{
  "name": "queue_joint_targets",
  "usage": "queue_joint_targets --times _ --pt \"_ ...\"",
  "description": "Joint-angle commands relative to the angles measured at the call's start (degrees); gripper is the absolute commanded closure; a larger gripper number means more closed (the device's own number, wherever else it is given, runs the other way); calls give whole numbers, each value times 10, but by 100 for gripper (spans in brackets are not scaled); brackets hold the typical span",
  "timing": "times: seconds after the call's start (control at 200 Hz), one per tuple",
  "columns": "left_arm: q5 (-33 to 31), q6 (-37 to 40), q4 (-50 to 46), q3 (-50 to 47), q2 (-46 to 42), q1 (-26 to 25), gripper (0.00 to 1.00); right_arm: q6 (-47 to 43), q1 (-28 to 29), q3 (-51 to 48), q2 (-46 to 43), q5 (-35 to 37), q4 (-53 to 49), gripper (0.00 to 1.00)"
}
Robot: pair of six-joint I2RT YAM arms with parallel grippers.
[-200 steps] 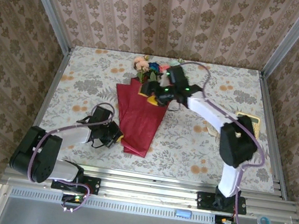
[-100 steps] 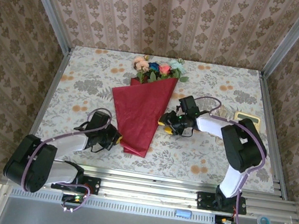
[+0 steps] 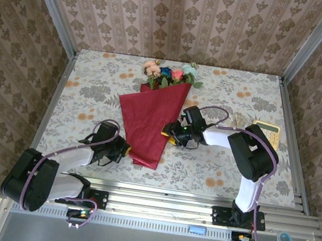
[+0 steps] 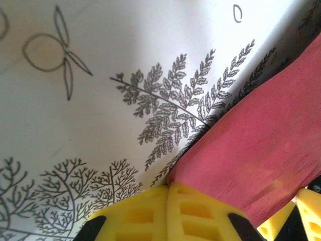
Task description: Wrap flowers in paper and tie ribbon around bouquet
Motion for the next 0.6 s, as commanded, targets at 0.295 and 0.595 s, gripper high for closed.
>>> queue_joint_targets --times 0.295,0.595 --pt "-46 -76 -202 -69 -47 -29 100 50 17 -33 32 -13 158 56" --pt "-39 -50 -199 -69 -36 -13 100 53 18 -23 51 13 207 85"
